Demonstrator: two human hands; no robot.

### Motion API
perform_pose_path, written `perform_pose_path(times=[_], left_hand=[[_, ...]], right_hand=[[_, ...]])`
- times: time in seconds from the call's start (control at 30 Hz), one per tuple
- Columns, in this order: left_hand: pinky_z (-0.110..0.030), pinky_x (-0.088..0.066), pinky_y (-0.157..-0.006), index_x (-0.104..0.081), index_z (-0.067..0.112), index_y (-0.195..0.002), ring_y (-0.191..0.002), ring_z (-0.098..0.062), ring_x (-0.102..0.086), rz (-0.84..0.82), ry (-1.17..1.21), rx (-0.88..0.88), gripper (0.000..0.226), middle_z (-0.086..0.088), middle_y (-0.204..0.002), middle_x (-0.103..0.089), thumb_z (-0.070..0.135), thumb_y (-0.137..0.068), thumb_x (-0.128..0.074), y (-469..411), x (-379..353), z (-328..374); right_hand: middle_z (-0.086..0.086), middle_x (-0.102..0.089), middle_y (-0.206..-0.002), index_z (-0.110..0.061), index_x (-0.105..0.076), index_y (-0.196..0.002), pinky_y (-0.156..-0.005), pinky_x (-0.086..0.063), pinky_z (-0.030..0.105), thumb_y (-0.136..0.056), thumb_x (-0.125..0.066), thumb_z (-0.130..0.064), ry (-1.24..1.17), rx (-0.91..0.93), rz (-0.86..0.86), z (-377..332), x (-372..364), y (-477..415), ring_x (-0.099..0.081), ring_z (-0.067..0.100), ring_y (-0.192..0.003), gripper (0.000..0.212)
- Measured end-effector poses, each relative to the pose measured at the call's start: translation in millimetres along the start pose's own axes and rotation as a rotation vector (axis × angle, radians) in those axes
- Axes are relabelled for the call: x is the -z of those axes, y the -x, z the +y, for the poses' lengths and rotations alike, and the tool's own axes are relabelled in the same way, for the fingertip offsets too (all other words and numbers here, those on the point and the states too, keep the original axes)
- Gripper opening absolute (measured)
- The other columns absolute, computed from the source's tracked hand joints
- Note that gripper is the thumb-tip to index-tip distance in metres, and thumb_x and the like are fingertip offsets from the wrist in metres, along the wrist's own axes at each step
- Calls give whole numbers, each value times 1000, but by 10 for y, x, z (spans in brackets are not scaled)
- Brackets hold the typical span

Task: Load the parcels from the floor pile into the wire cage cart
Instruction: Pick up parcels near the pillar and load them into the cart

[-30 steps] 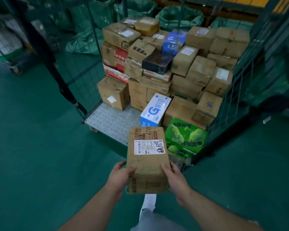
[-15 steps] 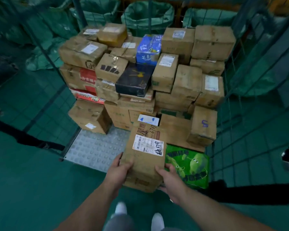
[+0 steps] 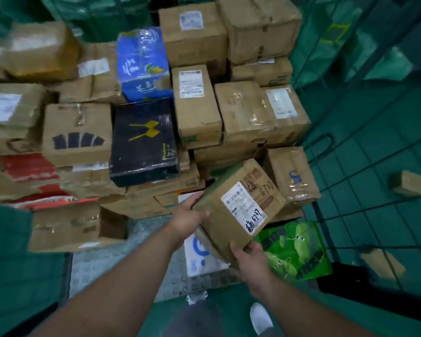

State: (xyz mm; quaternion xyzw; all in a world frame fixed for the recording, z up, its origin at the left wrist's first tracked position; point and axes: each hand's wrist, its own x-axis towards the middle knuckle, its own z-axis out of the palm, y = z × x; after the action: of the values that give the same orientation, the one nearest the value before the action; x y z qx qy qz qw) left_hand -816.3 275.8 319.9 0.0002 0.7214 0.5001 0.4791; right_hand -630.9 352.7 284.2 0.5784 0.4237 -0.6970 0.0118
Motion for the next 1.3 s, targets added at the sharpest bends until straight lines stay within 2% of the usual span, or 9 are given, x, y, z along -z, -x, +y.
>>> perform_pose_path(times=[0.3, 0.37, 0.47, 0.57, 0.7, 0.83, 1.0, 1.07, 1.3], left_hand=[[-25, -52, -101, -65, 47, -125, -137, -18, -47, -96, -248, -154, 52, 2, -159, -38, 11, -89, -75, -887, -70, 363], [-20, -56, -86, -61, 36, -129, -118, -15, -61, 8, -204, -198, 47, -1, -141, -57, 10, -92, -73, -981, -96, 379], [-32, -51, -103, -48, 11, -144, -118, -18, -63, 137, -164, -236, 58, -2, -130, -64, 3, -91, -72, -1093, -70, 348], [-41, -53, -104, -52, 18, -142, -115, -13, -67, 135, -253, -196, 64, 6, -126, -70, 24, -84, -78, -1208, -17, 178], [-6, -49, -81, -49, 38, -138, -89, 21, -61, -1, -379, -126, 49, 25, -109, -66, 29, -95, -70, -944, -50, 50], [-24, -42, -78, -40, 20, -152, -95, -15, -60, 12, -420, 101, 60, -2, -121, -64, 28, -98, -65, -505, -128, -165], [-29, -40, -64, -60, 13, -85, -84, -26, -63, -165, -574, 212, 15, -9, -83, -58, 22, -96, -56, 40, -247, -481], [-33, -47, -71, -59, 18, -78, -84, -25, -65, -266, -693, 165, 20, -8, -79, -63, 33, -91, -55, 298, -388, -621], [-25, -41, -66, -66, 16, -86, -73, -14, -56, -507, -893, 30, 18, 1, -76, -62, 26, -98, -59, 885, -1254, -763]], right_hand=[[18, -66, -110, 1, -41, -117, -59, -61, 33, -99, -68, -21, -230, -40, 192, -121, -603, -470, -72, 26, -90, 39], [15, -66, -113, -5, -44, -114, -71, -64, 41, -97, -70, -28, -206, -21, 192, -158, -669, -573, -73, 27, -97, 39], [8, -66, -110, -18, -48, -112, -89, -61, 50, -101, -62, -31, -150, 15, 184, -373, -754, -670, -70, 25, -102, 23], [3, -66, -107, -15, -52, -119, -97, -56, 46, -105, -54, -24, -135, 73, 204, -692, -801, -814, -66, 21, -102, 17], [-1, -61, -100, -16, -50, -117, -88, -47, 30, -104, -51, -14, -50, 104, 240, -885, -689, -871, -59, 21, -99, 13], [0, -65, -105, -24, -55, -109, -86, -53, 35, -103, -54, -30, 45, 77, 177, -796, -481, -695, -62, 18, -92, 8], [8, -65, -100, -23, -59, -97, -71, -52, 31, -102, -54, -27, 53, -22, 117, -396, -96, -260, -61, 20, -81, 8], [9, -60, -88, -17, -60, -97, -56, -41, 25, -103, -54, -20, -75, -53, 122, -139, 176, -2, -56, 18, -67, 10], [7, -63, -96, -20, -59, -84, -72, -51, 30, -98, -54, -20, -103, -145, 336, 659, 1430, 839, -59, 21, -85, 15]])
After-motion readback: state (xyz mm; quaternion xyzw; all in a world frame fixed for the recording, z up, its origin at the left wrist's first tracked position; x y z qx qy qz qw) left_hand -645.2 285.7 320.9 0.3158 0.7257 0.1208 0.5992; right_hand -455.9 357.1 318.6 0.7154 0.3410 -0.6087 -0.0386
